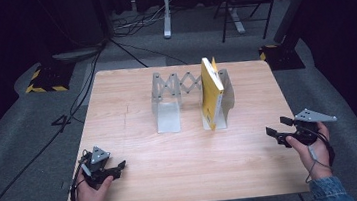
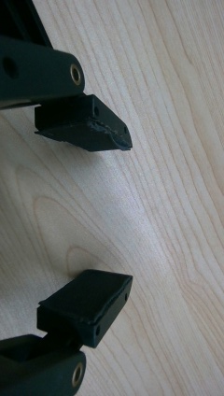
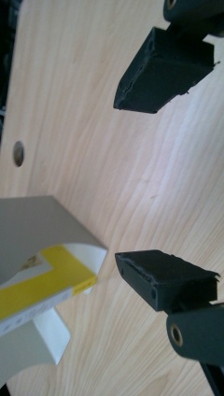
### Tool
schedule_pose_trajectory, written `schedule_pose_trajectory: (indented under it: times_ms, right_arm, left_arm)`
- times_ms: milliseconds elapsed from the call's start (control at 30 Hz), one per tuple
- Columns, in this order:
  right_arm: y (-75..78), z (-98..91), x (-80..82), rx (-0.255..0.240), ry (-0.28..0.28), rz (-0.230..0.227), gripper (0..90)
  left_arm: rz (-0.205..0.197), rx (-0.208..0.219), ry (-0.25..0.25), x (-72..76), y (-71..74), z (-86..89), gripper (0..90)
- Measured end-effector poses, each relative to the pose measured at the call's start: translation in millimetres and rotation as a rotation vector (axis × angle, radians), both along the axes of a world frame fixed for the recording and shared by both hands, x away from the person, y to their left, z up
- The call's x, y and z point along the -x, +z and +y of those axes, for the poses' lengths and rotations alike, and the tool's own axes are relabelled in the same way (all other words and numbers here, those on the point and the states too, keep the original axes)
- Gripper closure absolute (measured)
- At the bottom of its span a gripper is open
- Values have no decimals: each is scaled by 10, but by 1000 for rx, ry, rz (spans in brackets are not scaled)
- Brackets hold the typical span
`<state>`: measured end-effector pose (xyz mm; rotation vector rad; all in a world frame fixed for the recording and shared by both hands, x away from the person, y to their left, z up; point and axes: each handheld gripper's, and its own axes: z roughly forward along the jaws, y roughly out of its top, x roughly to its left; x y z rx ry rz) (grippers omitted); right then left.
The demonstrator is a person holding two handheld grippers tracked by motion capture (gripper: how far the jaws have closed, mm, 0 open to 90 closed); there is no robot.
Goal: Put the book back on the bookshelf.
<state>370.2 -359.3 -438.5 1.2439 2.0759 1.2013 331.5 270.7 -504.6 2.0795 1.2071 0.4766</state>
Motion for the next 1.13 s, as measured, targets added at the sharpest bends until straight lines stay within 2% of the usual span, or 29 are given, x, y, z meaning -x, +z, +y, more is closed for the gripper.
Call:
schedule_pose_trajectory:
  times_ms: [167,200,300,633,800,867,1133]
  right_arm:
    - [-212,-111,-22,12,-28,58,221]
    - [-212,-111,-22,12,-28,58,221]
    - [-365,-158,-25,52,-44,94,218]
    - [-612,-174,22,52,-52,163,193]
    - [-653,-144,46,85,-55,139,185]
    - [-660,-114,49,148,-48,128,148]
    - [-664,-89,46,151,-55,131,131]
  left_arm:
    - [0,1,-1,0,-1,0,301]
    - [0,1,-1,0,-1,0,301]
    - [-1,1,-1,0,-1,0,301]
    - [0,1,-1,0,-1,0,301]
    - [0,1,-1,0,-1,0,302]
    - [-1,1,-1,0,-1,0,301]
    - [0,1,-1,0,-1,0,301]
